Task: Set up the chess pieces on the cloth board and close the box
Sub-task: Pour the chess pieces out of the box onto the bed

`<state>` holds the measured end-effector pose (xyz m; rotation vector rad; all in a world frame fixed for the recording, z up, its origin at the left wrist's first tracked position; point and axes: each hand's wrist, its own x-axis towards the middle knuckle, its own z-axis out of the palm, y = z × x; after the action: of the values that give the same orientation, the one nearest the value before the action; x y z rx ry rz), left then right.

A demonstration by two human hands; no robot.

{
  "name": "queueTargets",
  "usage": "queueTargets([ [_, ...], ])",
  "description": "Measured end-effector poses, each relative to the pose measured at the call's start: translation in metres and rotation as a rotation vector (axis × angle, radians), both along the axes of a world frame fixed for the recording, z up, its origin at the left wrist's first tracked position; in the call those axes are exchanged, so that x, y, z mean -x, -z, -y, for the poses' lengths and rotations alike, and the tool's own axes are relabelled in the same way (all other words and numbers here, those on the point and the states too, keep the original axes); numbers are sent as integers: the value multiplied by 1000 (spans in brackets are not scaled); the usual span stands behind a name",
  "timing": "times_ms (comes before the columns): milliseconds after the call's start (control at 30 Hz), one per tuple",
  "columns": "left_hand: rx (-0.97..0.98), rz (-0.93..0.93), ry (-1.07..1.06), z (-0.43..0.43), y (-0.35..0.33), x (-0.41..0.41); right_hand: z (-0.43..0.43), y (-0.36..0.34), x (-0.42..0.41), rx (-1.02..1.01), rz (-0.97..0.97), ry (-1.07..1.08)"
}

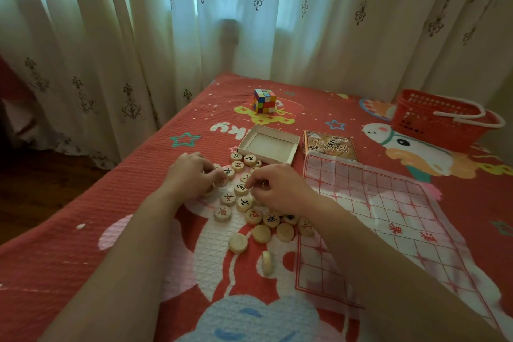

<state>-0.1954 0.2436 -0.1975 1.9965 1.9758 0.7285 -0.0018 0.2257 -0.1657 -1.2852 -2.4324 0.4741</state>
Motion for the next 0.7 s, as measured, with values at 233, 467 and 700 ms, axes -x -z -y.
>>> queueTargets([
  [233, -70, 41, -113, 0, 2, -2, -4, 1, 19, 15, 50, -24],
  [467, -79, 3, -44, 8, 2, 35, 0, -8, 11, 54, 84, -149],
  [700, -99, -43, -13, 7, 7, 35, 19, -17, 1, 145, 340, -366],
])
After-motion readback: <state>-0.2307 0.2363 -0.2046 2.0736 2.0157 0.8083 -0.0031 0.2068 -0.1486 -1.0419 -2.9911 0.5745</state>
